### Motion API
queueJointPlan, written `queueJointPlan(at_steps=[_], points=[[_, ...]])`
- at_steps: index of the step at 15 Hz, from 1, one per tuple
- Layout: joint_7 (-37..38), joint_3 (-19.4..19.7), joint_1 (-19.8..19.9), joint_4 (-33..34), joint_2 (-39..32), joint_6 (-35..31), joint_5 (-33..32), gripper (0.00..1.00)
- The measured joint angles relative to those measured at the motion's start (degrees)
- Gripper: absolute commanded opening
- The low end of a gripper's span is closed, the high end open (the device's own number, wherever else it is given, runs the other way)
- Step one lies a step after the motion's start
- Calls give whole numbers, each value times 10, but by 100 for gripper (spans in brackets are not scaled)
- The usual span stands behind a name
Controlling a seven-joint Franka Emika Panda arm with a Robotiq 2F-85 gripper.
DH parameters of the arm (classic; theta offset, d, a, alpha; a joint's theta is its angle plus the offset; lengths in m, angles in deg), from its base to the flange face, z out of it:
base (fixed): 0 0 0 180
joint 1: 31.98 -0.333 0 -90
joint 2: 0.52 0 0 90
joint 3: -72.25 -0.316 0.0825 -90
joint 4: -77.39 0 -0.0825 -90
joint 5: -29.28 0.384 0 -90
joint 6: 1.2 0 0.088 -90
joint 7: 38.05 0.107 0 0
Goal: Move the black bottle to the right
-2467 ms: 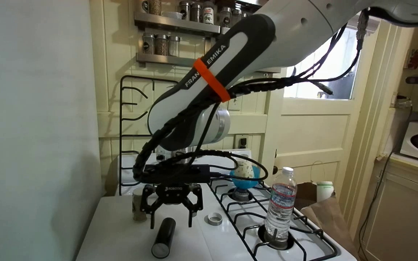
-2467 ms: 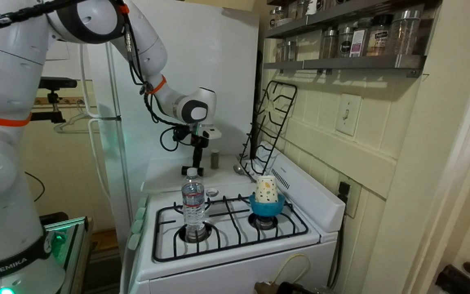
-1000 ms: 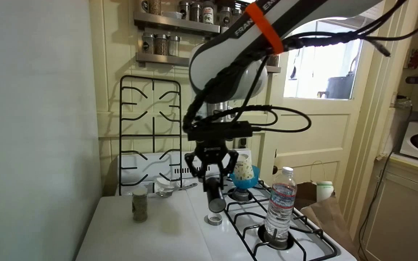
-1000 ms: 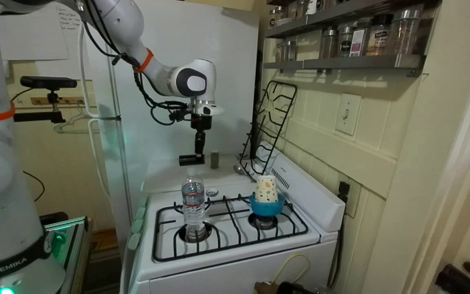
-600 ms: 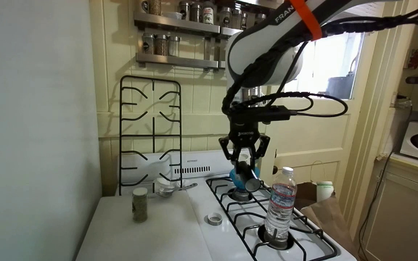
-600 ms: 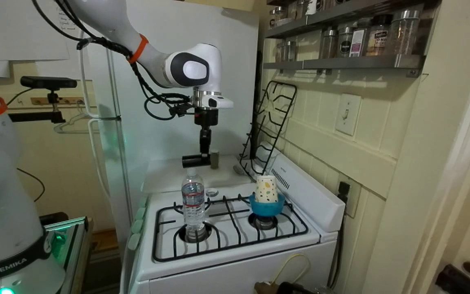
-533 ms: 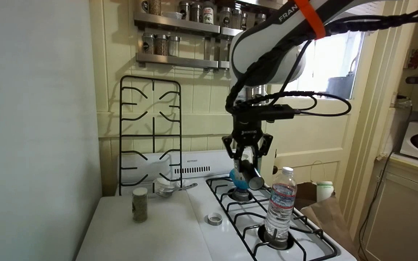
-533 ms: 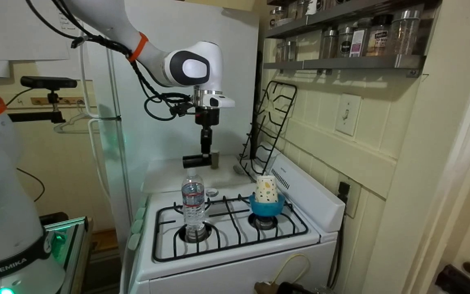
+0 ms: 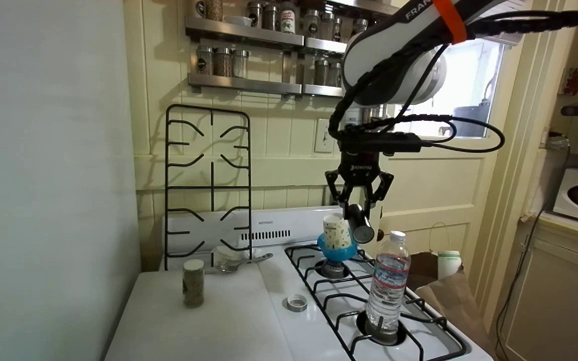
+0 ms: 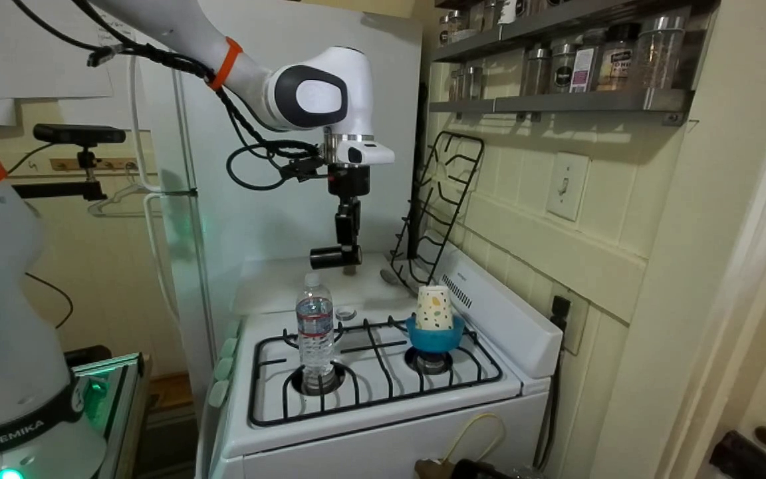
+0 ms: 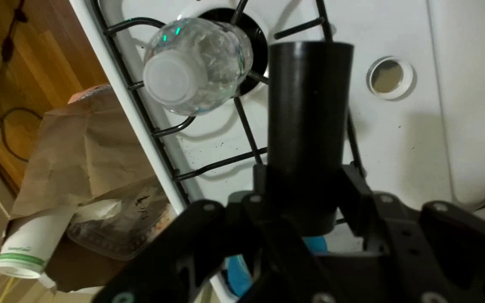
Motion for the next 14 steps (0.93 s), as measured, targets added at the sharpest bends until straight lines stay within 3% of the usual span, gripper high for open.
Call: queueJointPlan(at_steps=[5,6,9,10,14], points=[[168,-19,21,-22,30,0,-58,19],[202,-23,23,-30,37,0,-62,44],[266,-31,24,-53,55,-15,-63,44],[273,-32,25,-57,59,-16,-63,19],[270,-29,25,-56,60,-16,-57,19]])
